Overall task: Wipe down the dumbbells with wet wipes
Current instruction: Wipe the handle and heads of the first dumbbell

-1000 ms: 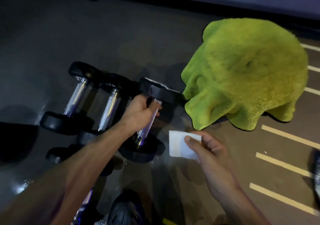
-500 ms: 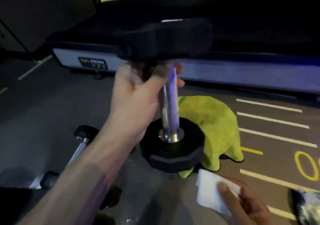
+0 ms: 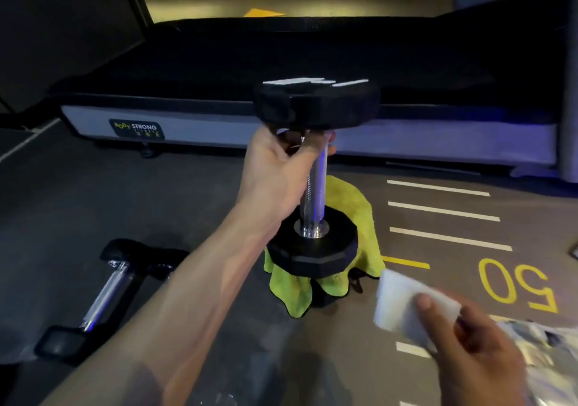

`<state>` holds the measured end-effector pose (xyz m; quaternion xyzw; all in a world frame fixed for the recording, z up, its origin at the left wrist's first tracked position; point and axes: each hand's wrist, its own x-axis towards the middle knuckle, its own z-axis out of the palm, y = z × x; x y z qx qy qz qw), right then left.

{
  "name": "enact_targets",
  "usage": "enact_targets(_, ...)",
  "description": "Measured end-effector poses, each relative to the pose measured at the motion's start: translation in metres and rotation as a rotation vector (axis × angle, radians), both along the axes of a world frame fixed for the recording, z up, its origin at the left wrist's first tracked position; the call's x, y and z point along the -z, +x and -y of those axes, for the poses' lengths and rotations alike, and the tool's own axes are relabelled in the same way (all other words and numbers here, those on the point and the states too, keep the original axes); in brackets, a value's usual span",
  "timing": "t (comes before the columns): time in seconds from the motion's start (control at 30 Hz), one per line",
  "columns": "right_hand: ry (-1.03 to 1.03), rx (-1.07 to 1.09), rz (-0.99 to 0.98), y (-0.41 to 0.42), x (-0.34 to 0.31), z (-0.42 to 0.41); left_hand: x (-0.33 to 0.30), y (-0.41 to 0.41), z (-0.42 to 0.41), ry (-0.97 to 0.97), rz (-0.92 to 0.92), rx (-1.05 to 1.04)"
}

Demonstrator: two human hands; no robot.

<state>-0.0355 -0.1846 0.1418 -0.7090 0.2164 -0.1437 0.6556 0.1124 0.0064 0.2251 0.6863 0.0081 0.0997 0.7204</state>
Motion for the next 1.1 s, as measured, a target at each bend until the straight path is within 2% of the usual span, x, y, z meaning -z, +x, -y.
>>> enact_targets(0.13, -0.278, -0.130, 0.197, 0.037, -0.038, 0.004, -0.001, -0.004, -0.006, 0.059, 0.000, -0.038)
enact_targets(0.23, -0.543, -0.200, 0.284, 0.074, -0.048, -0.001, 0.001, -0.002, -0.014, 0.143, 0.040, -0.155)
enact_targets(0.3, -0.629, -0.255, 0.297, 0.091, -0.046, -0.005, -0.005, -0.001, -0.023, 0.198, 0.130, -0.171)
enact_targets(0.43, -0.867, -0.389, 0.316, 0.111, -0.041, -0.016, -0.020, 0.001, -0.032, 0.619, 0.450, -0.221)
enact_targets(0.5, -0.953, -0.487, 0.286, 0.117, -0.040, -0.021, -0.022, 0.000, -0.031, 0.632, 0.482, -0.186)
enact_targets(0.57, -0.953, -0.552, 0.237, 0.120, -0.040, -0.025, -0.019, 0.000, -0.033, 0.608, 0.461, -0.173)
enact_targets(0.67, -0.832, -0.604, 0.214, 0.120, -0.037, -0.031, -0.019, 0.002, -0.036, 0.603, 0.445, -0.163)
enact_targets(0.8, -0.770, -0.681, 0.182, 0.109, -0.033, -0.031, -0.027, 0.003, -0.045, 0.674, 0.425, -0.094)
enact_targets(0.93, -0.818, -0.715, 0.180, 0.102, -0.040, -0.028, -0.035, -0.002, -0.054, 0.738, 0.347, 0.008)
enact_targets(1.1, -0.950, -0.671, 0.178, 0.098, -0.053, -0.040, -0.038, 0.001, -0.054, 0.705, 0.291, 0.023)
